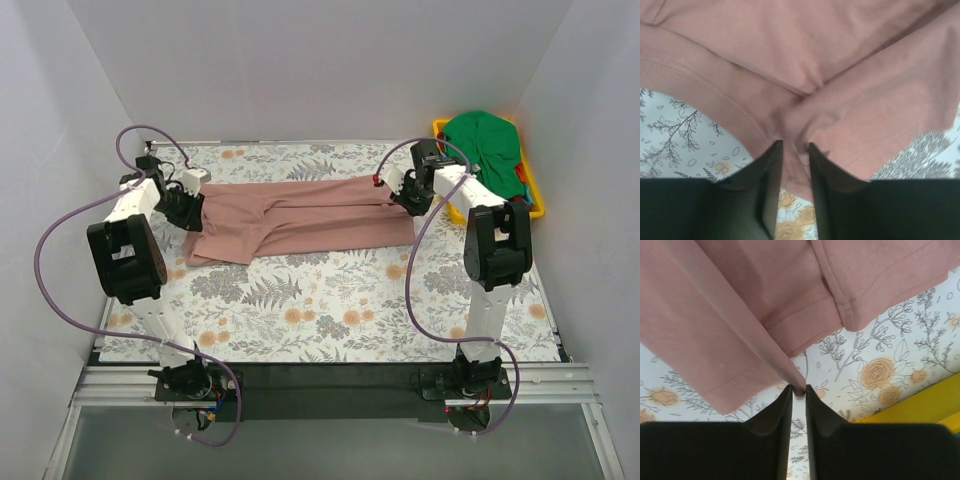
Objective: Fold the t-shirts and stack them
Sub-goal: Fold the tshirt
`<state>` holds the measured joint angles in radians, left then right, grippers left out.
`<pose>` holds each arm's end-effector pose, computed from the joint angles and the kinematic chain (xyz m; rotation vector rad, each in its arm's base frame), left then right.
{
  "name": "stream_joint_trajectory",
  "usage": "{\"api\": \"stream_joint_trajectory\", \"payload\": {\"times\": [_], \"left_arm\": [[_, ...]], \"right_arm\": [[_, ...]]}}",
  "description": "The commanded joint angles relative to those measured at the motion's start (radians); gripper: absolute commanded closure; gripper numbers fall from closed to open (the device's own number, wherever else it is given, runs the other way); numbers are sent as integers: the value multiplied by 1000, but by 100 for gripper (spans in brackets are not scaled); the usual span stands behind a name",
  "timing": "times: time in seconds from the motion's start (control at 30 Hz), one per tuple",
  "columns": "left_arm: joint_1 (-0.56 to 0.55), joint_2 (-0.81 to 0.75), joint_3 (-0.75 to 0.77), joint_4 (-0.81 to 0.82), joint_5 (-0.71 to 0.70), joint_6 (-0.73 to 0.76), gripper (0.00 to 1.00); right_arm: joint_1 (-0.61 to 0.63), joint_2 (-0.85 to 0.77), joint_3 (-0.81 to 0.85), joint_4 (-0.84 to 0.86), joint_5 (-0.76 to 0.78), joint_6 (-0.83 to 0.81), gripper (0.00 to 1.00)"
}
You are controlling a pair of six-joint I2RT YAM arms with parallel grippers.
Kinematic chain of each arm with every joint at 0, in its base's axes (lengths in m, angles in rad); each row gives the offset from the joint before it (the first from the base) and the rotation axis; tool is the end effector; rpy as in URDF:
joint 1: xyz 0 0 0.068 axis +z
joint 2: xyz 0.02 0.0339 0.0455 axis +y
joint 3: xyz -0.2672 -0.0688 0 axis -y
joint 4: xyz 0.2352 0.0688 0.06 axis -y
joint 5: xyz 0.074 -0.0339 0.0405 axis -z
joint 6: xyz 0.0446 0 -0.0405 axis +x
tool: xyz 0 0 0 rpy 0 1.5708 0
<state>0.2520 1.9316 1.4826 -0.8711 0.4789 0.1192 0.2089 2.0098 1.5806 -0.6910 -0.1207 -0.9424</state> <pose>0.3735 0.0750 0.2054 -0.0980 2.7490 -0.5958 0.4136 0.0932 0.2056 -1.4889 2.2261 -0.0690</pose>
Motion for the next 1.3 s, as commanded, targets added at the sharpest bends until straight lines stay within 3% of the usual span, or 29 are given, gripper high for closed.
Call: {"api": "stream_joint_trajectory", "payload": {"times": [0.0,0.03,0.07,0.17,0.3,0.47,0.67,1.27], "left_arm": [[1,3,53,47,-14,-53,69],[3,3,61,40,-7,-68,65],[6,-3,64,32,1,-78,61],[41,-43,48,9,46,-111,56],[114,-77,-5,-55,107,-144,53],[136,-164,-166,-39,121,-125,52],[136,-209,-291,44,133,-124,51],[136,-161,-289,73,101,-35,53]], "right_arm": [[-9,30,71,-16,53,19,75],[-12,30,82,-18,59,36,66],[-16,29,93,-22,56,51,49],[-63,7,157,-79,4,134,37],[-121,-16,200,-215,-158,238,41],[-147,-54,52,-242,-290,330,47],[-154,-33,-36,-229,-336,364,51],[-161,72,70,-176,-333,514,48]]}}
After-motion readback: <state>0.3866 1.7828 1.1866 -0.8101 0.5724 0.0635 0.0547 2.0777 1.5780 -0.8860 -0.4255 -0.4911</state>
